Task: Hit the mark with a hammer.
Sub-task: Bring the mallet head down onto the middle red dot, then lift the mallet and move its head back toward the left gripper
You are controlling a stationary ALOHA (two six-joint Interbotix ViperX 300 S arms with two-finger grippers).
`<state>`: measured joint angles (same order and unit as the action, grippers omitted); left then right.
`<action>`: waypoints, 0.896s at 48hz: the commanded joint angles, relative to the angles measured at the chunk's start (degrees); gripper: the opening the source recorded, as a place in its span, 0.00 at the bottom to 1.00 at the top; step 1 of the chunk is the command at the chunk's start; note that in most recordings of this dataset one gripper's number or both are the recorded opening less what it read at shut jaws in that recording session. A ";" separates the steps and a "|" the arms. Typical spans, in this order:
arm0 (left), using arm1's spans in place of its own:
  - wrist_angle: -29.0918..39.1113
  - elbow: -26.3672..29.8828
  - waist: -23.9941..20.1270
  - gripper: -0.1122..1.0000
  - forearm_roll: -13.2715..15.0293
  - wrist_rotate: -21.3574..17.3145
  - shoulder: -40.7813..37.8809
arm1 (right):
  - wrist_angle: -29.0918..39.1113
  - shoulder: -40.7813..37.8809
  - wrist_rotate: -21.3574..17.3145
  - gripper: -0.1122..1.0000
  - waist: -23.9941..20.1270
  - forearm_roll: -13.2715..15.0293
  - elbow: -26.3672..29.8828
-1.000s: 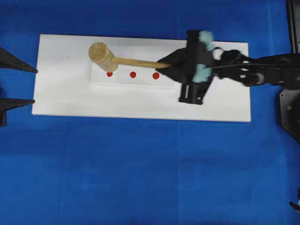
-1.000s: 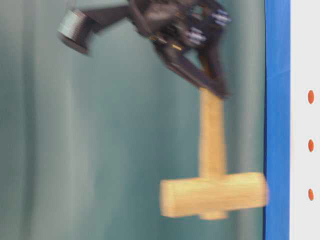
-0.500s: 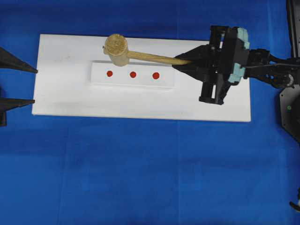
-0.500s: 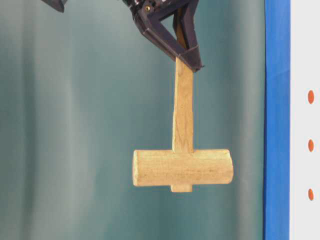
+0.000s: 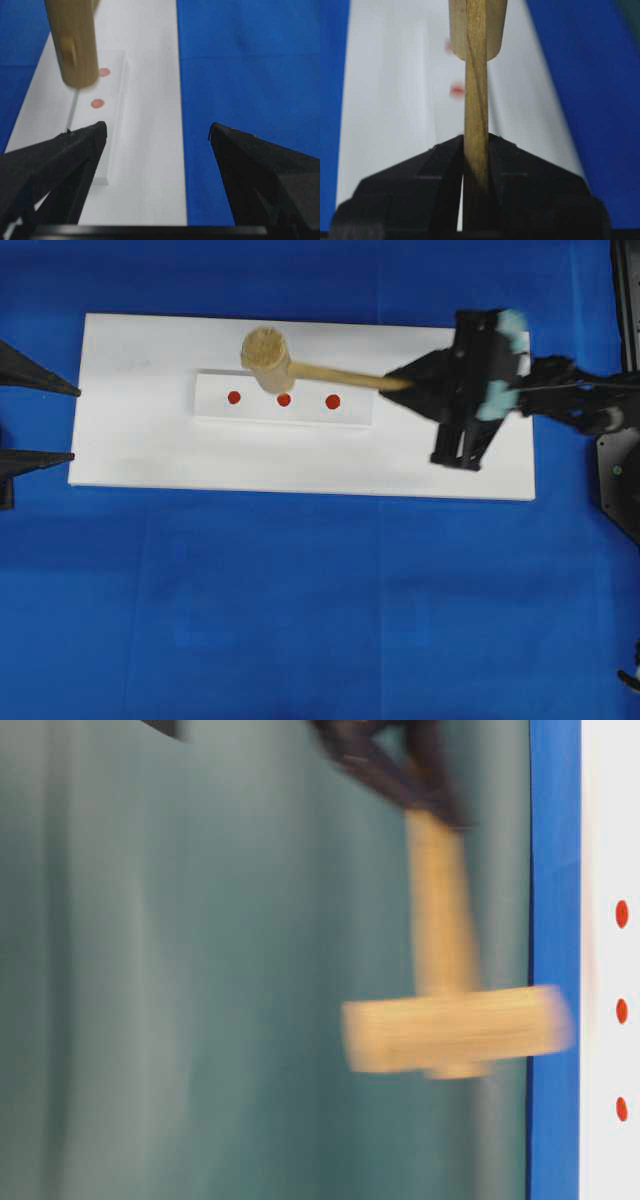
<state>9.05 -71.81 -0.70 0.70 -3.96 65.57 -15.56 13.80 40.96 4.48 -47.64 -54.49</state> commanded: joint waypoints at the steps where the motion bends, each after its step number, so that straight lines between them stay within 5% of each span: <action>1: -0.35 0.62 -0.09 0.83 0.09 0.09 -0.35 | -0.09 -4.48 -0.53 0.13 0.00 -1.14 0.97; 17: -0.44 0.62 -0.09 0.83 0.09 0.35 -0.26 | 0.09 -2.02 -0.35 0.13 0.00 -1.85 0.26; 43: -0.26 0.62 0.00 0.83 0.09 0.35 -0.18 | 1.05 24.96 0.18 0.13 0.00 -1.67 -9.67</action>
<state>9.23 -71.81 -0.70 0.70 -3.69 65.65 -14.59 35.07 40.96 4.57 -49.48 -64.51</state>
